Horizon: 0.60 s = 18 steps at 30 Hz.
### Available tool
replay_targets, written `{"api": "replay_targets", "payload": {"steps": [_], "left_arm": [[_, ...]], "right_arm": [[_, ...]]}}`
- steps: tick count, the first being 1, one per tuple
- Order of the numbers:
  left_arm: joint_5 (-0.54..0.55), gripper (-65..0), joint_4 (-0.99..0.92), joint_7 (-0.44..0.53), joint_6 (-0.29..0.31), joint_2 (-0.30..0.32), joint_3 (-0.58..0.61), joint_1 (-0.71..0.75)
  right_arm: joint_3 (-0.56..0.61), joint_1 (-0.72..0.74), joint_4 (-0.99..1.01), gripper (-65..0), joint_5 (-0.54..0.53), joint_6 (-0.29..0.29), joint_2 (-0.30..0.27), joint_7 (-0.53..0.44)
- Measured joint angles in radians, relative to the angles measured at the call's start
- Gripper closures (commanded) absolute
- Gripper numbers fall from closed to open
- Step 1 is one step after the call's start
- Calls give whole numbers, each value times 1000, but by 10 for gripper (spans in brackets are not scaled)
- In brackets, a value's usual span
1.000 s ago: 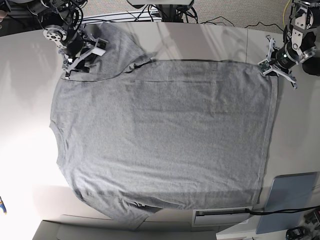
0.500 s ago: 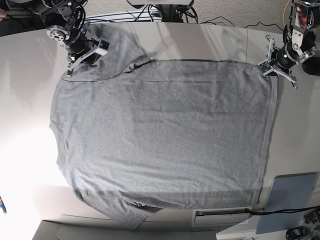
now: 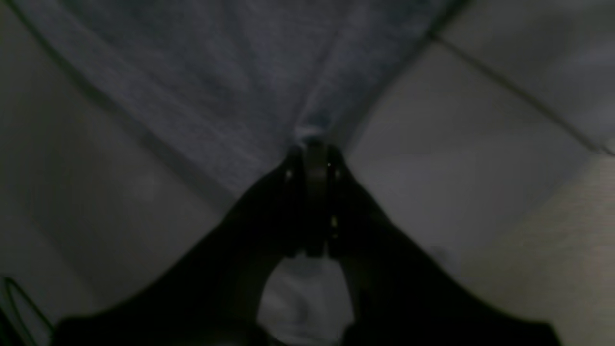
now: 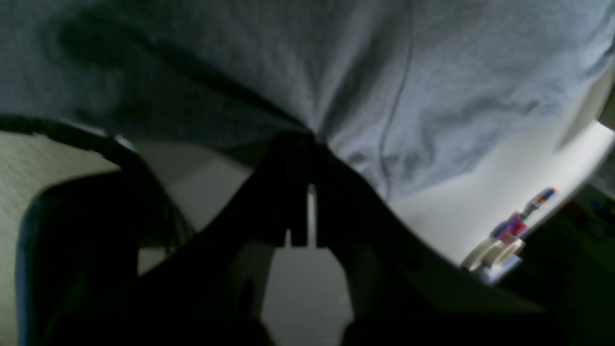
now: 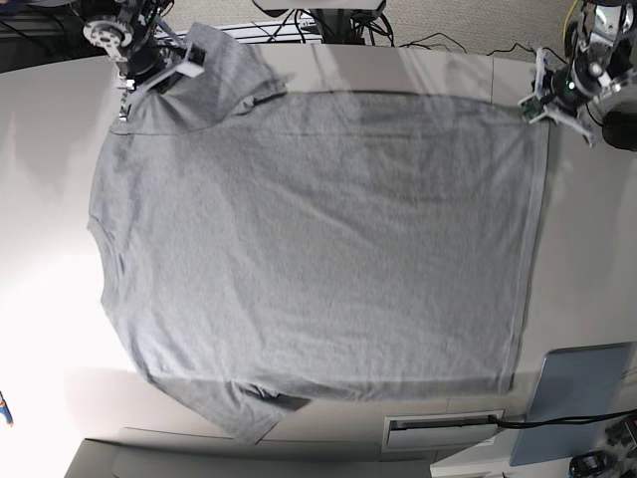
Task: Fold the T-shirt properly
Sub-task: 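Grasp the shirt's shoulder edges with both grippers and lift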
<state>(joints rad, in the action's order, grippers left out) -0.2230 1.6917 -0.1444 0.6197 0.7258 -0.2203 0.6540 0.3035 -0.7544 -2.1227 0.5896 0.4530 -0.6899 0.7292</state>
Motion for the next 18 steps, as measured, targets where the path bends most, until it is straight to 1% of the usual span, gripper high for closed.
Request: {"api": "replay_targets", "payload": {"steps": [3, 6, 10, 14, 16, 18], "left_arm": [[38, 0, 35, -13, 16, 0, -47, 74], [69, 0, 69, -13, 16, 0, -97, 139], [72, 0, 103, -12, 14, 0, -142, 200], [72, 0, 122, -13, 14, 0, -163, 242], [72, 0, 128, -13, 15, 1, -169, 251], [71, 0, 134, -13, 18, 0, -174, 251]], "right_arm": [[1, -62, -26, 0, 24, -15, 0, -1], [0, -121, -44, 0, 66, -28, -2, 3], [0, -193, -74, 0, 102, -66, -3, 3], [0, -246, -93, 0, 142, -77, -3, 3], [0, -257, -97, 0, 160, -96, -2, 3], [0, -254, -97, 0, 190, -141, -3, 3]]}}
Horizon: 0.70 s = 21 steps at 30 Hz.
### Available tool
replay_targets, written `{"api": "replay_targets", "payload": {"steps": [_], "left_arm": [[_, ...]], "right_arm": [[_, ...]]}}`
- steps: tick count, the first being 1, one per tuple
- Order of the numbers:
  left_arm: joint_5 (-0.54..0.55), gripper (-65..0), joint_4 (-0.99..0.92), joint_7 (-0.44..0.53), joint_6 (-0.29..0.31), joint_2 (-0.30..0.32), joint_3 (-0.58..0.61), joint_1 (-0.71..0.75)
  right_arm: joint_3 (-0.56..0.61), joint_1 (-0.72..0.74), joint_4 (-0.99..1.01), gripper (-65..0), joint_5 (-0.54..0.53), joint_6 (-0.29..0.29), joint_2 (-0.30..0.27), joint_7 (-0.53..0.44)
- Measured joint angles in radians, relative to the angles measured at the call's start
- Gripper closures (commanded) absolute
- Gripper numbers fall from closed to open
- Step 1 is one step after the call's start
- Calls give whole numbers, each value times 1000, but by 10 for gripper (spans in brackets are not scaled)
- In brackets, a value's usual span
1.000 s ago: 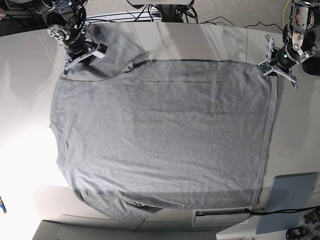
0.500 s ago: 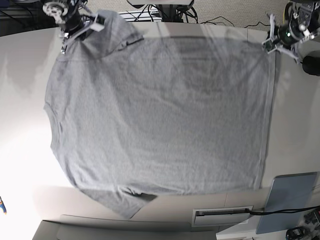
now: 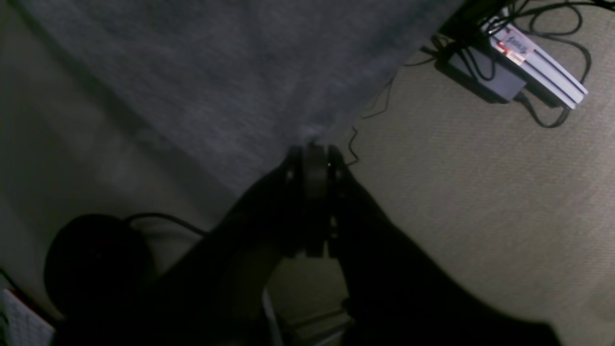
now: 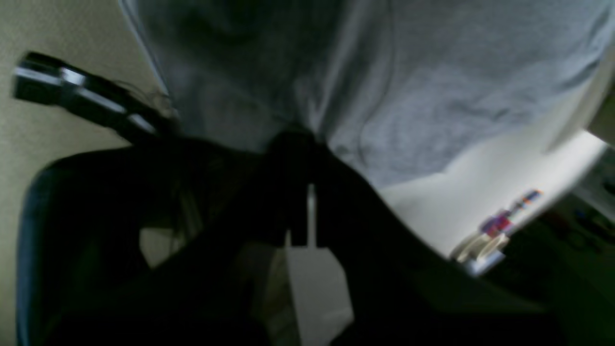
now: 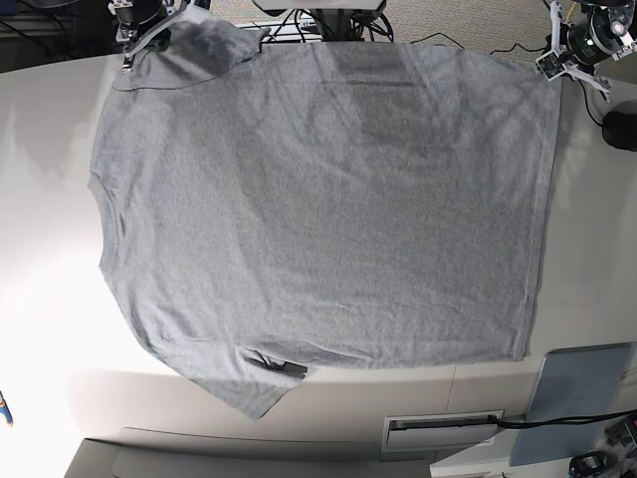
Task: Fold the T-shirt properly
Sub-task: 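Grasp the shirt's shoulder edges with both grippers and lift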
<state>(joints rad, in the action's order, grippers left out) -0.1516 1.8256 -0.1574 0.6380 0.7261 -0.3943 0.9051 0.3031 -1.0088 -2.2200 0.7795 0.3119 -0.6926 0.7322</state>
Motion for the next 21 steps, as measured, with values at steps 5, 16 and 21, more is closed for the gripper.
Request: {"api": "replay_targets", "payload": {"steps": [5, 16, 21], "left_arm": [[28, 0, 13, 0, -12, 1, -5, -3], [98, 0, 13, -19, -148, -17, -6, -94], [97, 0, 11, -22, -148, -62, -6, -164]], "right_arm": [[0, 43, 0, 0, 80, -87, 0, 0], [1, 270, 47, 0, -23, -89, 0, -39], [1, 353, 74, 0, -24, -86, 2, -56]]}}
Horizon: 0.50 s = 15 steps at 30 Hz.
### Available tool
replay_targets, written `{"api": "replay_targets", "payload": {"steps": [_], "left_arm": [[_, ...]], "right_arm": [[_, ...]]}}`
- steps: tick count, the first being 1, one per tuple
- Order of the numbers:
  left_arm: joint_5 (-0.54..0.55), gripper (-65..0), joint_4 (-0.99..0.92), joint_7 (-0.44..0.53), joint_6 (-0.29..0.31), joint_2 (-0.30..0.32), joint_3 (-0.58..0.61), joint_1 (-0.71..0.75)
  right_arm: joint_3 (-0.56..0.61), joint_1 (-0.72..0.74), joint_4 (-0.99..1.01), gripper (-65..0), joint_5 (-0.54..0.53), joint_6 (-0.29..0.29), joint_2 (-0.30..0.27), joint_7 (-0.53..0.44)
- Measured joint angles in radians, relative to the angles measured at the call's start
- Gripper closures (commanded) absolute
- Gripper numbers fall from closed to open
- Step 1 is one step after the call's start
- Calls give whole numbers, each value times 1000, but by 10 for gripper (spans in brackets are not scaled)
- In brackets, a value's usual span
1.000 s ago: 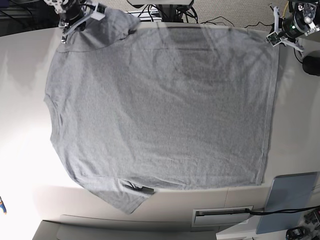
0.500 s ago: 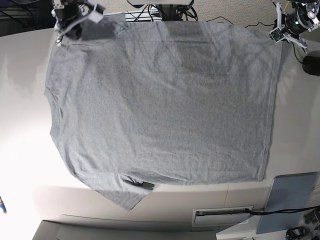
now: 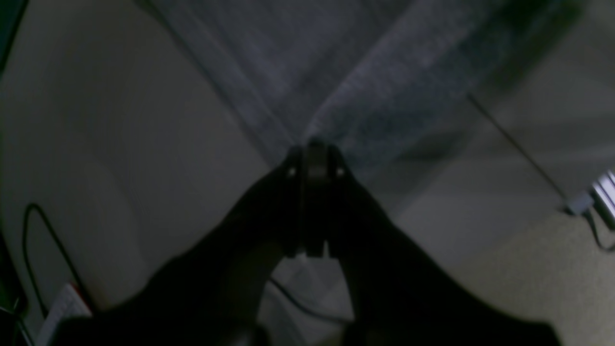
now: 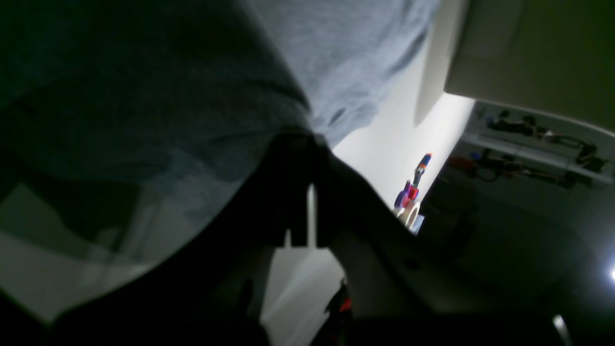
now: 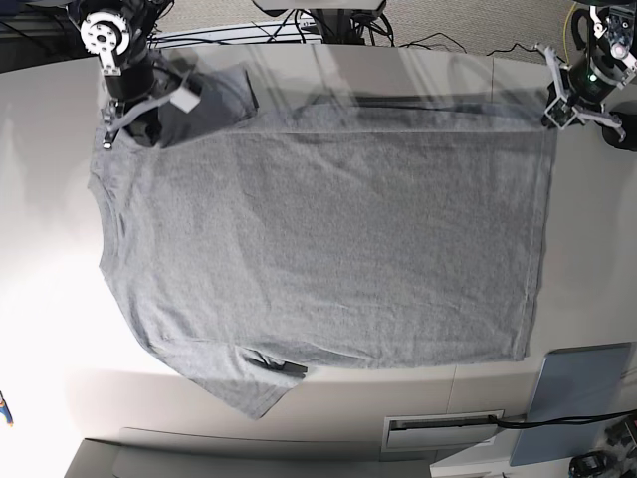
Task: Fold the T-shirt properly
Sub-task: 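Grasp the shirt's shoulder edges with both grippers and lift, then fold the lifted shoulder edge over the shirt body with both grippers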
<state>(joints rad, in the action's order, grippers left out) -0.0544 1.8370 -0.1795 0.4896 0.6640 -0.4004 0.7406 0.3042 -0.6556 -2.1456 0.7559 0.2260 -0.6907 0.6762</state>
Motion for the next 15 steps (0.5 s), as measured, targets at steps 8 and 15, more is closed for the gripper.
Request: {"api": "replay_targets", "payload": {"steps": [8, 15], "left_arm": [[-1, 0, -6, -1, 16, -54, 2, -99], [19, 0, -52, -49, 19, -56, 2, -160]], "right_arm": [[2, 143, 22, 0, -102, 0, 3, -23], [4, 241, 111, 0, -183, 0, 5, -52]]}}
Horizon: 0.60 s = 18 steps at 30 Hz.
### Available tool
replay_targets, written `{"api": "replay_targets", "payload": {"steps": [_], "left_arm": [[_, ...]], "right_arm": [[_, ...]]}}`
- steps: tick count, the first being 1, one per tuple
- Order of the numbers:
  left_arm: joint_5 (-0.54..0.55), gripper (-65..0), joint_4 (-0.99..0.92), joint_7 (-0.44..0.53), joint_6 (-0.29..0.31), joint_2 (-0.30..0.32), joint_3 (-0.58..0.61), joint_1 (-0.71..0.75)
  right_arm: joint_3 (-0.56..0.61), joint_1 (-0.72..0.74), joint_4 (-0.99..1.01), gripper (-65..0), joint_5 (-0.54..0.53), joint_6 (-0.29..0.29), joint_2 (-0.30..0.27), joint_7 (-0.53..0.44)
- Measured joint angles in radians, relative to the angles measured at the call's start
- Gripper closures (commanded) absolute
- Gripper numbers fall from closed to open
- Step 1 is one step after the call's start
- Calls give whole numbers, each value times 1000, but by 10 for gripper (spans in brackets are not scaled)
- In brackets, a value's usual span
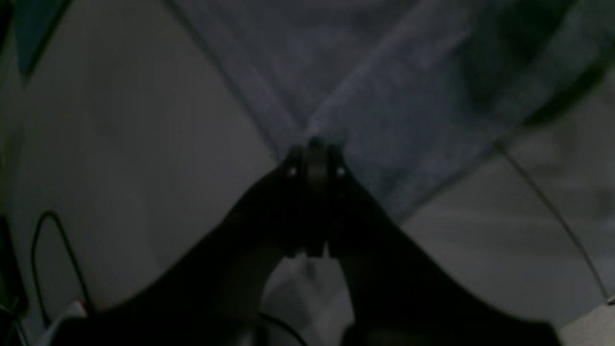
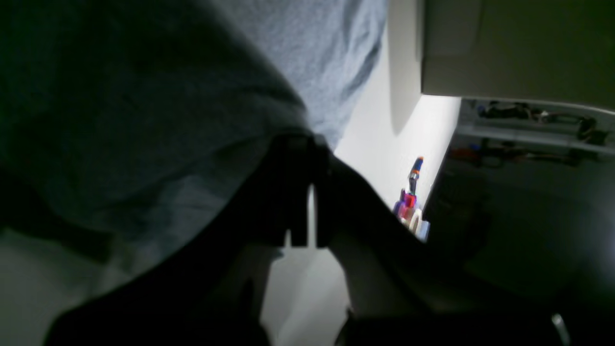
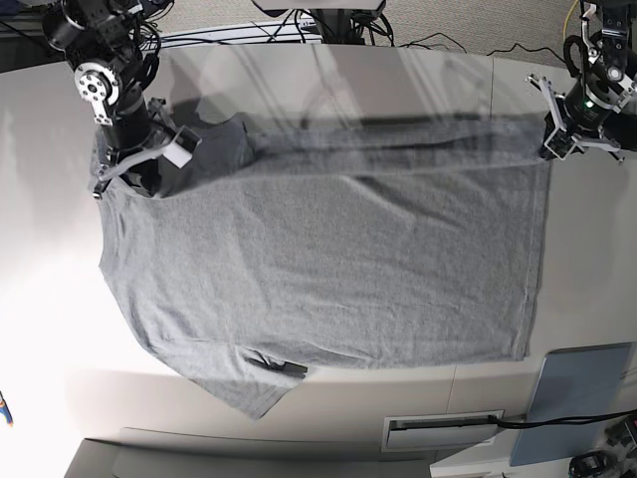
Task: Fold the T-shirt properly
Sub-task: 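Fold the lifted shoulder edge over the shirt body with both grippers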
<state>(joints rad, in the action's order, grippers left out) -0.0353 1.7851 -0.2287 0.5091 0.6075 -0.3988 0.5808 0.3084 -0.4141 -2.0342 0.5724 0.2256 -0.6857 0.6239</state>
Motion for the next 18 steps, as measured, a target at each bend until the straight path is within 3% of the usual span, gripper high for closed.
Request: {"api": "replay_targets", "payload": {"steps": [12, 18], "left_arm": [[19, 0, -40, -11, 0, -1, 0, -96], [18, 0, -49, -15, 0, -1, 0, -96]], "right_arm": [[158, 179, 54, 0, 3, 0, 5, 8], [171, 221, 54, 0, 5, -1, 10, 29]]}}
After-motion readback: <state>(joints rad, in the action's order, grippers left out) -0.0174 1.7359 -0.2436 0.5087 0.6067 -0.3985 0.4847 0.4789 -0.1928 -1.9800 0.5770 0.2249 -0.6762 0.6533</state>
